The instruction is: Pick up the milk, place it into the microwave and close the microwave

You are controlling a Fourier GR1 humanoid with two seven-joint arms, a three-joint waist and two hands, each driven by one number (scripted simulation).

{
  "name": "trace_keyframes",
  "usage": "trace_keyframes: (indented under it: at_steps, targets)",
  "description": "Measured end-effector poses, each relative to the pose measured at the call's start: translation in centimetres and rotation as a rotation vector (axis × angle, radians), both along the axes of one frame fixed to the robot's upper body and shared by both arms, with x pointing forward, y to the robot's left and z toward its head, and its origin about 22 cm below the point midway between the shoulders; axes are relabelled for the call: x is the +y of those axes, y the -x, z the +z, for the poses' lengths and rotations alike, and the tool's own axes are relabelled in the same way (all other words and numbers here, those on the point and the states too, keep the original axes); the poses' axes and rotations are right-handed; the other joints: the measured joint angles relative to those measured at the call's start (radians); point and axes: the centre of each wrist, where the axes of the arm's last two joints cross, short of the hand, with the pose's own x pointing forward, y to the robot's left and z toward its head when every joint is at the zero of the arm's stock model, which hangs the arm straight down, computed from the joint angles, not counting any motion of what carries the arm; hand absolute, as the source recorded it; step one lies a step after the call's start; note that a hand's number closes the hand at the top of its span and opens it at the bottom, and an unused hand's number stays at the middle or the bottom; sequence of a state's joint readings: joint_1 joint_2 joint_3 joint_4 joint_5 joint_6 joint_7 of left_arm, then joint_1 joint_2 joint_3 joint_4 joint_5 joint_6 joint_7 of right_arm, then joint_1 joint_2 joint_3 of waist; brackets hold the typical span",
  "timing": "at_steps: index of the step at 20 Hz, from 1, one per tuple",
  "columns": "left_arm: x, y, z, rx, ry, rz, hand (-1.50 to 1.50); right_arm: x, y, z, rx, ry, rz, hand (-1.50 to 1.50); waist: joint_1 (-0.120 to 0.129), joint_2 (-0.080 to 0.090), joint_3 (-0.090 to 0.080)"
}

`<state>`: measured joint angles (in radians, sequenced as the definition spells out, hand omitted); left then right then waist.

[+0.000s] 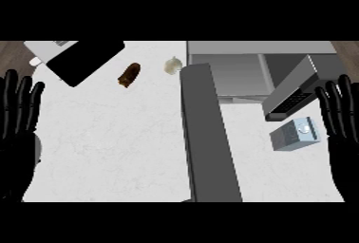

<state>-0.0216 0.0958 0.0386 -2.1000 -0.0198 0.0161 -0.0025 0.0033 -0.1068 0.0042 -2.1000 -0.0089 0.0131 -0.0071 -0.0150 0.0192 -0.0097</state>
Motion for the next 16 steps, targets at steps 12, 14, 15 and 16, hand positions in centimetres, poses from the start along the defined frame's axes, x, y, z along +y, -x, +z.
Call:
trace_keyframes:
  at_steps: [12, 14, 15, 16]
  targets:
    - [0.1, 0.6, -3.0, 0.129, 0.108, 0.040, -1.50, -5.2, -0.2, 1.8, 0.037, 0.018, 0.313, -1.50, 0.014, -0.019, 0.009]
    - [1.0, 1.7, -2.9, 0.140, 0.115, 0.041, -1.50, -6.0, 0.7, 2.1, 0.049, 0.023, 0.326, -1.50, 0.014, -0.020, 0.009]
    - [1.5, 1.9, -2.8, 0.139, 0.119, 0.043, -1.50, -6.2, 0.9, 2.6, 0.056, 0.026, 0.328, -1.50, 0.014, -0.020, 0.010]
    - [1.6, 2.1, -2.3, 0.143, 0.122, 0.044, -1.50, -6.6, 1.1, 2.5, 0.062, 0.031, 0.326, -1.50, 0.015, -0.021, 0.009]
